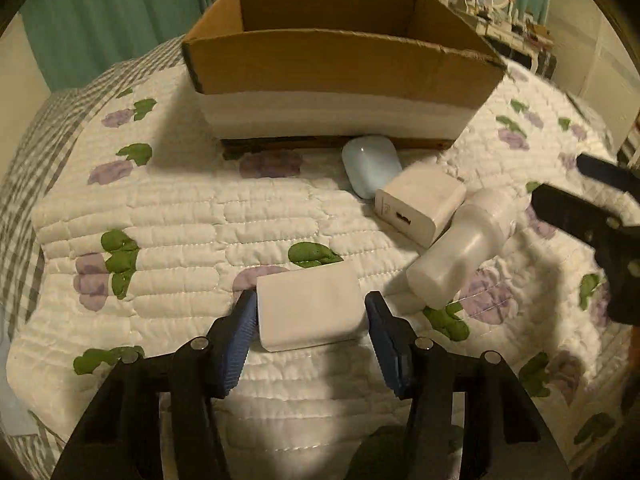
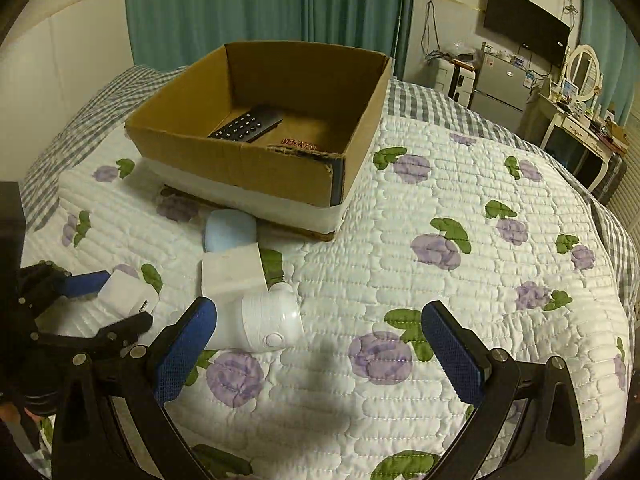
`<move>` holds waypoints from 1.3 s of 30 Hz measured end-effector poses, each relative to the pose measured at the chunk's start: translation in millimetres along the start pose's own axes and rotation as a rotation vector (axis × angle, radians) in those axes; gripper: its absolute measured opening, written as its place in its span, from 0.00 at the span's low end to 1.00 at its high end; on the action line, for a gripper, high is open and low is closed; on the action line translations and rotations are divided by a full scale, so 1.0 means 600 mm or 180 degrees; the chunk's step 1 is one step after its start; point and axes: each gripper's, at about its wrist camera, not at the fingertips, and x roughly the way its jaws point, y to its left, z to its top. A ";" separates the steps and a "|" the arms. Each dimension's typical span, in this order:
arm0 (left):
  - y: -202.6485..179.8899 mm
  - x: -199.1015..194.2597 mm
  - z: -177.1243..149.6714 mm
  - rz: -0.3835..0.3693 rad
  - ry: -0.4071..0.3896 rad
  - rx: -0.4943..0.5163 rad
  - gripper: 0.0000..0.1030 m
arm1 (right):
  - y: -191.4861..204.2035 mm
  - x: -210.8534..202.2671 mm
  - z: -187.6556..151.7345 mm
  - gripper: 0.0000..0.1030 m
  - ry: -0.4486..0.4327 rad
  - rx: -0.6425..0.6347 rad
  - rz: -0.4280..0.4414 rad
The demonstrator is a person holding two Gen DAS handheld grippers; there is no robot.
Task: Organize rigid objects
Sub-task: 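Grasp the white rectangular block with the left tool while the right tool grasps the white charger, then carry both white items over the box and open both tools to drop them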
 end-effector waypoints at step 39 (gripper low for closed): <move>0.090 -0.033 0.070 0.0089 -0.0377 -0.0350 0.54 | 0.113 0.146 0.046 0.49 0.0477 -0.0778 0.0482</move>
